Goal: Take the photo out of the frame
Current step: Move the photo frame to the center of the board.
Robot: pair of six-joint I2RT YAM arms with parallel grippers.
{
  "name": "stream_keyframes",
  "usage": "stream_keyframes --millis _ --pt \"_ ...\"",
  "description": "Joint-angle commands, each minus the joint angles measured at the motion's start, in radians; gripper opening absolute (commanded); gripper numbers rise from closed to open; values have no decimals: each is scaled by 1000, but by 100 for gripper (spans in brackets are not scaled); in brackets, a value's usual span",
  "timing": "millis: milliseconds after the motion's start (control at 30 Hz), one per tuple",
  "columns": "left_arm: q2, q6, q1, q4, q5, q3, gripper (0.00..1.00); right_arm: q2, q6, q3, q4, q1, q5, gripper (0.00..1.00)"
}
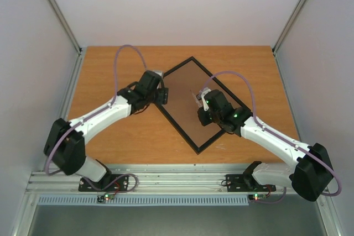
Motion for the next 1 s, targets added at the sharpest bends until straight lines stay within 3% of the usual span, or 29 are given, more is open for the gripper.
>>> stream_keyframes --millis 0,233,500,800,967 --pt "137 355 120 -23 55 139 78 3 3 -7 12 -6 7 1" --pt "402 409 271 -10 244 338 77 29 -4 -6 18 -6 18 1" --pt "647 467 362 -152 393 580 74 40 -7 -4 21 -5 12 1" --pt "722 424 415 -166 475 578 72 51 -9 -3 20 -6 8 1" --pt "736 405 420 -205 480 586 64 45 -7 -2 19 -5 5 1"
